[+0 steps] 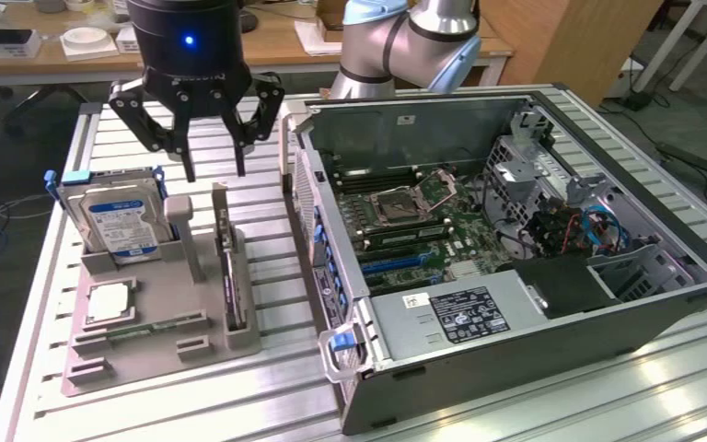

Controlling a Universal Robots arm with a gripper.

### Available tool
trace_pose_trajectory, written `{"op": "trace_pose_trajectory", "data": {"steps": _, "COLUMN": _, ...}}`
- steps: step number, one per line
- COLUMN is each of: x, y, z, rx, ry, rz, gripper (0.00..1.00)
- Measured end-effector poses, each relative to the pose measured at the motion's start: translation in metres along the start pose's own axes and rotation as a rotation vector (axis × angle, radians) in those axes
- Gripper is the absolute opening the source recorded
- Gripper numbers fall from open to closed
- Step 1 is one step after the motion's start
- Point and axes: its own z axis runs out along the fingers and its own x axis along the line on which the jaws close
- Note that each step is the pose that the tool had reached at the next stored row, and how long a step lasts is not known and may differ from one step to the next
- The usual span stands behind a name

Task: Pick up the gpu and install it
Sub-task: 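Pick up the gpu and move the gpu toward the slot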

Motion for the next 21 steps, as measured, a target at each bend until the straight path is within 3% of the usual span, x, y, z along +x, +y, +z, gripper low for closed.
{"op": "trace_pose_trajectory", "data": {"steps": 21, "x": 0.0, "y": -0.0028, "z": 0.0168, "rx": 0.0, "ry": 0.0012, "rz": -0.014, "gripper": 0.53}}
